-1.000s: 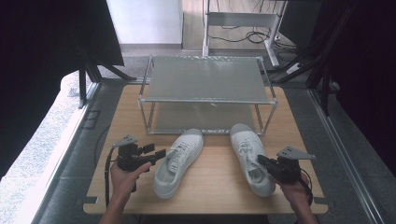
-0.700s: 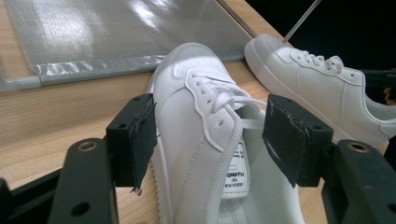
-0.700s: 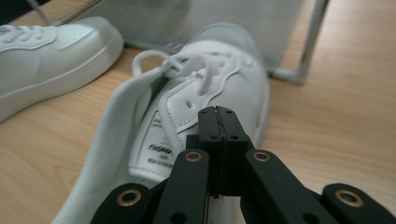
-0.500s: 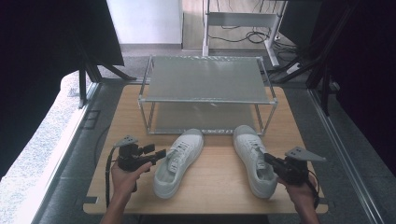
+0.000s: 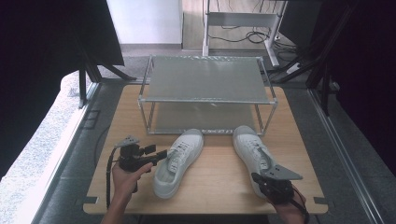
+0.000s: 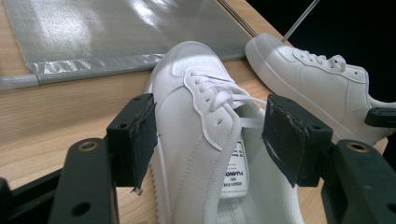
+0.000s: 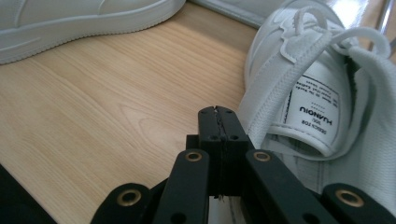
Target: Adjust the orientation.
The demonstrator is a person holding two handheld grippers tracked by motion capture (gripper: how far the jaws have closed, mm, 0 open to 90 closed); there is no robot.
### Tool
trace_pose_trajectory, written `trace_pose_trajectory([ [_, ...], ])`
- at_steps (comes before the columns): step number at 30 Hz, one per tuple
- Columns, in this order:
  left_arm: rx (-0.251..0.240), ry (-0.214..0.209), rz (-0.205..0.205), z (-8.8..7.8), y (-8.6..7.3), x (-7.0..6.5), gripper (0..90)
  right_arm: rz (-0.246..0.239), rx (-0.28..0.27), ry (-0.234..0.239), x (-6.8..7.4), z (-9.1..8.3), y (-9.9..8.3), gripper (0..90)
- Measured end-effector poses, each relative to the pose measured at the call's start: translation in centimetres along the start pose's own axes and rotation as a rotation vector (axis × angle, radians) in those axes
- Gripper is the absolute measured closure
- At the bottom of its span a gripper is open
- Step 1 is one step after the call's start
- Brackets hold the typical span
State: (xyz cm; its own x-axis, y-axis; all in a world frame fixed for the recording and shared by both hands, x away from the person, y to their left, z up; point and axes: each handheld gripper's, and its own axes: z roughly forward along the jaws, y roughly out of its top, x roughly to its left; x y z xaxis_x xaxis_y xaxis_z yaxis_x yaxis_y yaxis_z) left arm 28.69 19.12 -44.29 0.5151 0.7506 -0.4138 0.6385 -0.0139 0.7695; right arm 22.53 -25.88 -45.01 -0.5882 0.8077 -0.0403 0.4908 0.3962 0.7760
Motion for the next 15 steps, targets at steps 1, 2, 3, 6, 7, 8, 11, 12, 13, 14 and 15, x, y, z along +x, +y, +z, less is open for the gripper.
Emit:
trace_pose_trajectory([
  [1,0.000,0.003,0.002,-0.01,0.01,-0.01,35.2,0.003,0.009,0.005,-0.20,-0.10,0.01,90.0],
  [2,0.000,0.005,0.001,-0.06,0.03,-0.01,35.2,0.002,0.013,0.004,-0.29,-0.15,0.00,90.0],
  [3,-0.002,0.004,-0.003,-0.11,0.03,0.02,35.2,0.004,0.017,0.006,-0.48,-0.26,-0.01,90.0],
  [6,-0.009,0.005,-0.007,-0.26,0.08,0.17,35.2,0.017,0.018,0.009,-0.96,-0.39,-0.16,90.0],
  [7,-0.011,0.003,-0.011,-0.29,0.08,0.20,35.2,0.013,0.017,0.012,-0.95,-0.36,-0.18,90.0],
  [8,-0.011,0.002,-0.010,-0.29,0.08,0.20,35.2,0.003,0.020,0.015,-0.84,-0.25,-0.17,90.0],
  [11,-0.007,-0.006,-0.005,-0.25,0.09,0.08,35.3,0.002,0.020,0.025,-0.60,-0.06,-0.04,86.5],
  [12,-0.006,-0.006,-0.004,-0.26,0.10,0.05,35.3,0.012,0.008,0.057,-0.65,-0.06,0.04,80.8],
  [13,-0.007,-0.008,-0.001,-0.31,0.14,0.01,35.3,0.020,-0.001,0.072,-0.67,-0.08,0.09,78.7],
  [14,-0.009,-0.005,0.002,-0.42,0.21,-0.03,35.3,0.030,-0.014,0.089,-0.75,-0.17,0.18,77.4],
  [15,-0.013,-0.006,0.003,-0.58,0.30,-0.08,35.3,0.041,-0.027,0.104,-0.86,-0.32,0.30,76.2],
])
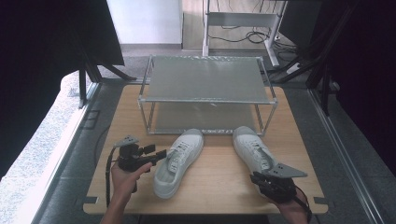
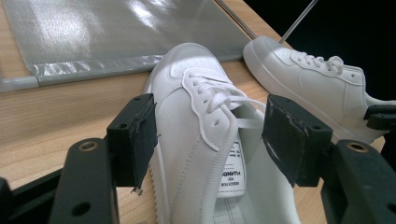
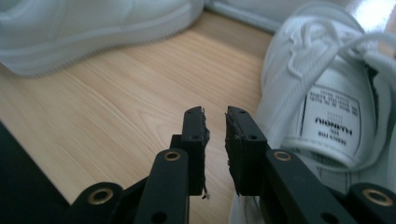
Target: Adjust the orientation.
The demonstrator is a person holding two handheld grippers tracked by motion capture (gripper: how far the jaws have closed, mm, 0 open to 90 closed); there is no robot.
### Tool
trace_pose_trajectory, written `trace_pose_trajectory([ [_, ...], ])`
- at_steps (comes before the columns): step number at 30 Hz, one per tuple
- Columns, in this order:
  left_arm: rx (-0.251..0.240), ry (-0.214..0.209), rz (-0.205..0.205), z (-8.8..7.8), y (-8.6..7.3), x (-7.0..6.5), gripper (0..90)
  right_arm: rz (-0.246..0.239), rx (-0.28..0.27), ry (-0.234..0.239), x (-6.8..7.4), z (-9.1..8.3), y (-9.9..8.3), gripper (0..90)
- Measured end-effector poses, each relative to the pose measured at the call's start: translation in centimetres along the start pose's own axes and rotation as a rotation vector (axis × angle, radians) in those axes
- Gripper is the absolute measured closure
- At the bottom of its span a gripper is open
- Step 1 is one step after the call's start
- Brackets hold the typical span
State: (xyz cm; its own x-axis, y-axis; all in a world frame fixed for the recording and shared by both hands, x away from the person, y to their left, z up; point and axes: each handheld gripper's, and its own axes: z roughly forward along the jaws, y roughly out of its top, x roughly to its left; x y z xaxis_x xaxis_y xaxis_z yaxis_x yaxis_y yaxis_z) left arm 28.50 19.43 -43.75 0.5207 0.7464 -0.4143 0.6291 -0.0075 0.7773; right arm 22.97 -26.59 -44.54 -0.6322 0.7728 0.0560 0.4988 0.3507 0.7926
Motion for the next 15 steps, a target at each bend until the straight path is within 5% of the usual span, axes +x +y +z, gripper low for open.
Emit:
trace_pose_trajectory([
  [6,-0.018,0.015,0.031,-1.2,0.7,-0.6,36.1,0.034,-0.081,0.024,-1.3,-1.4,1.3,65.7],
  [15,-0.017,0.022,0.063,-1.8,1.2,-1.2,36.4,0.038,-0.091,-0.010,-3.4,-1.2,2.7,57.5],
])
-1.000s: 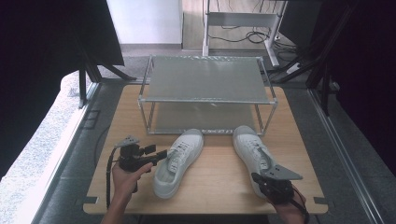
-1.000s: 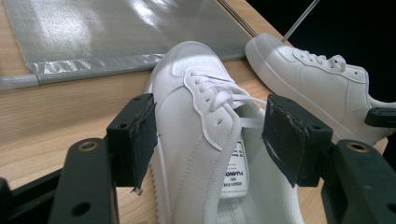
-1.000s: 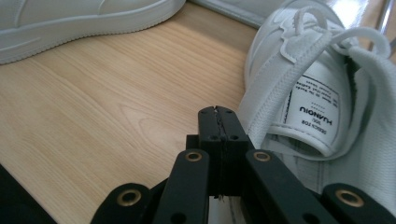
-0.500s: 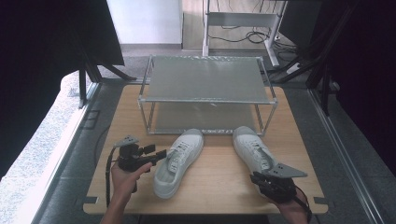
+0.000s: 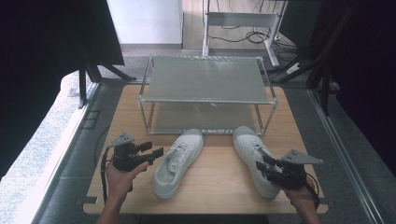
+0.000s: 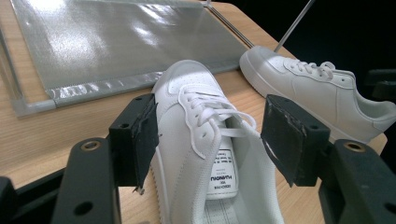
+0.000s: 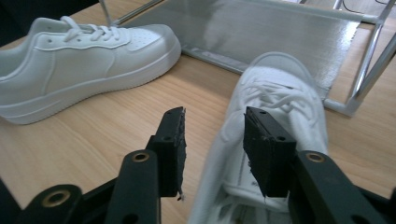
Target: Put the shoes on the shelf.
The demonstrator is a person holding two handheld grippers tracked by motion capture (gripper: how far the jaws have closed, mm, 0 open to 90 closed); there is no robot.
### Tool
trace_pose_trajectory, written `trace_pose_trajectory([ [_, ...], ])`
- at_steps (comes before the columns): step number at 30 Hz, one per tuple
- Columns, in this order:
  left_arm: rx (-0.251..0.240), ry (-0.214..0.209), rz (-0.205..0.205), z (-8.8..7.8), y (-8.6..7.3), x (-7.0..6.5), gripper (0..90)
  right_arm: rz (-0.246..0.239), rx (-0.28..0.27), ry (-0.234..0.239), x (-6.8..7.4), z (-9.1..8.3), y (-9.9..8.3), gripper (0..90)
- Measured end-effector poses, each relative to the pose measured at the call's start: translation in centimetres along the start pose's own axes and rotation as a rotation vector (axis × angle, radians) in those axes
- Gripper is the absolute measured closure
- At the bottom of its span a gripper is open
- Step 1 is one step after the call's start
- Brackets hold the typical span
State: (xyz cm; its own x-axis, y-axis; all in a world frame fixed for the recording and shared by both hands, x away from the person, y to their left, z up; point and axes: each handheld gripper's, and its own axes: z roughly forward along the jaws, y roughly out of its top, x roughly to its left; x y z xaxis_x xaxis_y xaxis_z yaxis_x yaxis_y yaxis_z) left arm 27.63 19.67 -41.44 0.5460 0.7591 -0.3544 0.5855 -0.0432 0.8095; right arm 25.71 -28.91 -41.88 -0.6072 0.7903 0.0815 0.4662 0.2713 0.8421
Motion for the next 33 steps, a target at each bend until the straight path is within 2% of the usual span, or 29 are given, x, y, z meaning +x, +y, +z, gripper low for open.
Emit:
trace_pose_trajectory([
  [7,0.019,0.009,0.009,0.2,0.1,-0.1,36.4,0.016,-0.005,-0.034,-1.8,0.0,0.6,51.1],
  [15,0.023,0.017,0.020,0.5,0.2,-0.3,36.6,0.030,0.038,-0.074,-3.6,-0.5,0.5,47.9],
  [25,0.111,0.054,0.081,2.2,0.0,-1.1,37.1,0.010,0.115,-0.083,-4.1,0.3,-0.1,48.3],
  [29,0.139,0.063,0.086,2.7,-0.2,-1.1,37.3,0.011,0.139,-0.091,-4.2,0.8,-0.4,48.5],
  [33,0.168,0.092,0.091,3.2,-0.4,-0.9,37.5,0.022,0.150,-0.094,-4.4,1.2,-0.6,48.8],
])
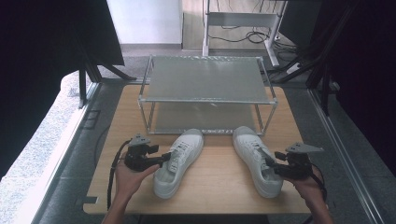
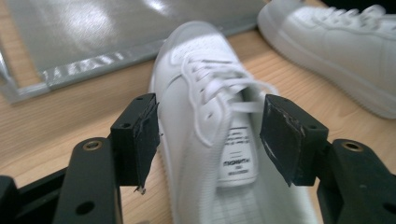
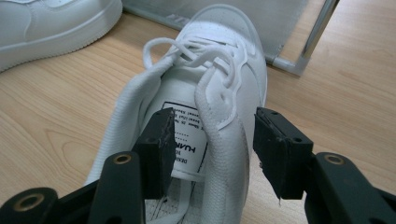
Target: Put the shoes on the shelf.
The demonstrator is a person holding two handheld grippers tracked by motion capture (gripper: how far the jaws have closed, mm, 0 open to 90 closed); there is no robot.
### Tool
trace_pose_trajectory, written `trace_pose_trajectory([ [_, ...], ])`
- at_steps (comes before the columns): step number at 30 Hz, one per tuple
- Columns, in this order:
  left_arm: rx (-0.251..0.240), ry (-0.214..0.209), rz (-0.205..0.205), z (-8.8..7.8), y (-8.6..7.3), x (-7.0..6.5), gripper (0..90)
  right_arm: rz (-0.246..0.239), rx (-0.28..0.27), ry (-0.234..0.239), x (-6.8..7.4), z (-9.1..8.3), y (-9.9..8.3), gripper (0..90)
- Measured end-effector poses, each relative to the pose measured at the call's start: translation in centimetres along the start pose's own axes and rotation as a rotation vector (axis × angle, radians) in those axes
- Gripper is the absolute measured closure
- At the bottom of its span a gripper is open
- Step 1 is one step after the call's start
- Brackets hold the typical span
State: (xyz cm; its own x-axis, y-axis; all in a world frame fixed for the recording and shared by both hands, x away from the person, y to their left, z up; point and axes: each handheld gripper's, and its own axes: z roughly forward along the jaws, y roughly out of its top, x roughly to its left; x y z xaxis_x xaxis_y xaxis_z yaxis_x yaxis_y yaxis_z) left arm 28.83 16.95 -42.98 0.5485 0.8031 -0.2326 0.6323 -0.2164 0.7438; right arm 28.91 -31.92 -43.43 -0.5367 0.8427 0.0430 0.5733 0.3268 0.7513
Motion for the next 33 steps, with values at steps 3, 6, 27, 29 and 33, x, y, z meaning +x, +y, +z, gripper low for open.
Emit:
trace_pose_trajectory([
  [3,0.026,-0.005,0.012,0.3,-0.1,0.0,37.7,0.007,-0.002,0.000,-0.1,0.0,0.0,48.9],
  [6,0.050,0.010,0.028,0.7,-0.2,-0.2,39.2,0.008,0.004,-0.003,-0.2,0.1,0.1,48.9],
  [27,0.152,0.100,0.048,3.7,-0.3,-0.6,57.0,-0.026,0.075,-0.094,-0.1,1.8,0.5,55.0],
  [29,0.172,0.121,0.049,4.4,-0.3,-0.6,58.4,-0.049,0.101,-0.129,0.1,2.4,0.6,57.1],
  [33,0.180,0.144,0.041,5.0,-0.1,-0.4,61.4,-0.061,0.135,-0.193,0.3,3.5,0.6,61.2],
])
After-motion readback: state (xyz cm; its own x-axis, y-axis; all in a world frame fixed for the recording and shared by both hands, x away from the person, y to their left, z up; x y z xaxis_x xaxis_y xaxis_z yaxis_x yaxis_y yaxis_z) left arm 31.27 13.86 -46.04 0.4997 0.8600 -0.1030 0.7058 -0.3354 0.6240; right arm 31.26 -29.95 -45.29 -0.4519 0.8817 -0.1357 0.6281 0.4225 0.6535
